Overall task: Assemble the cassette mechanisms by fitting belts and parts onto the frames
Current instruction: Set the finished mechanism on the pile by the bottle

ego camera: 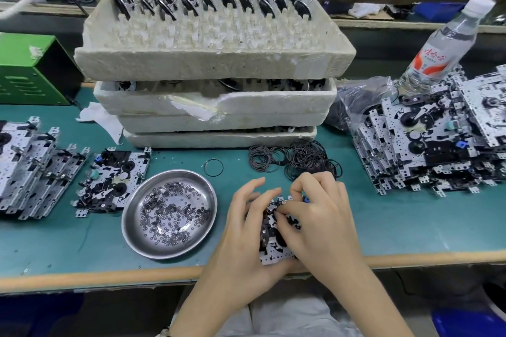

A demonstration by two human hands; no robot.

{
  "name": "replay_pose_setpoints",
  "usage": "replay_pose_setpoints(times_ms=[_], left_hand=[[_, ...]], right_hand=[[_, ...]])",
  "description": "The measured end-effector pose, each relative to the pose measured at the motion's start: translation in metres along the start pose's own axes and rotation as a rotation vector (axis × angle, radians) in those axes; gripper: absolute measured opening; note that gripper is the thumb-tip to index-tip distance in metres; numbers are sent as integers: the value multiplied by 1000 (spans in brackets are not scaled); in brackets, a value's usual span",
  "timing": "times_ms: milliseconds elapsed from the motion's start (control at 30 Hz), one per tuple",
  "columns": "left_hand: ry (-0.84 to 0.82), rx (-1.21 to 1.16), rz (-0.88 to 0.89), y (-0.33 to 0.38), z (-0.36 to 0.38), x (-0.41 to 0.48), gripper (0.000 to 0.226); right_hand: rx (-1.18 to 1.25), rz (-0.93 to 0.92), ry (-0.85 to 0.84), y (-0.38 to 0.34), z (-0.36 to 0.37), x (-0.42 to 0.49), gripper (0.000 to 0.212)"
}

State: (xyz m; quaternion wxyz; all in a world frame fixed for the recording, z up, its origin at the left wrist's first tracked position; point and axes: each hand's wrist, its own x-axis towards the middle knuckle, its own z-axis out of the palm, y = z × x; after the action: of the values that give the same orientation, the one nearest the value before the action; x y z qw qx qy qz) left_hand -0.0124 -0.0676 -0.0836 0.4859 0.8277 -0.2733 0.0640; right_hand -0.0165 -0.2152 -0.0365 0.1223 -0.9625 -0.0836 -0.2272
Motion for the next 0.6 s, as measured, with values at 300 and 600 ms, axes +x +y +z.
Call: replay_pose_setpoints(times_ms=[300, 600], left_hand=[[-33, -36, 2, -3, -6, 2, 95], [-114, -326, -100, -4, -12, -2, 100]], right_hand=[[-5, -28, -68, 4, -2, 0, 13], [360, -17, -554, 35, -12, -10, 100]])
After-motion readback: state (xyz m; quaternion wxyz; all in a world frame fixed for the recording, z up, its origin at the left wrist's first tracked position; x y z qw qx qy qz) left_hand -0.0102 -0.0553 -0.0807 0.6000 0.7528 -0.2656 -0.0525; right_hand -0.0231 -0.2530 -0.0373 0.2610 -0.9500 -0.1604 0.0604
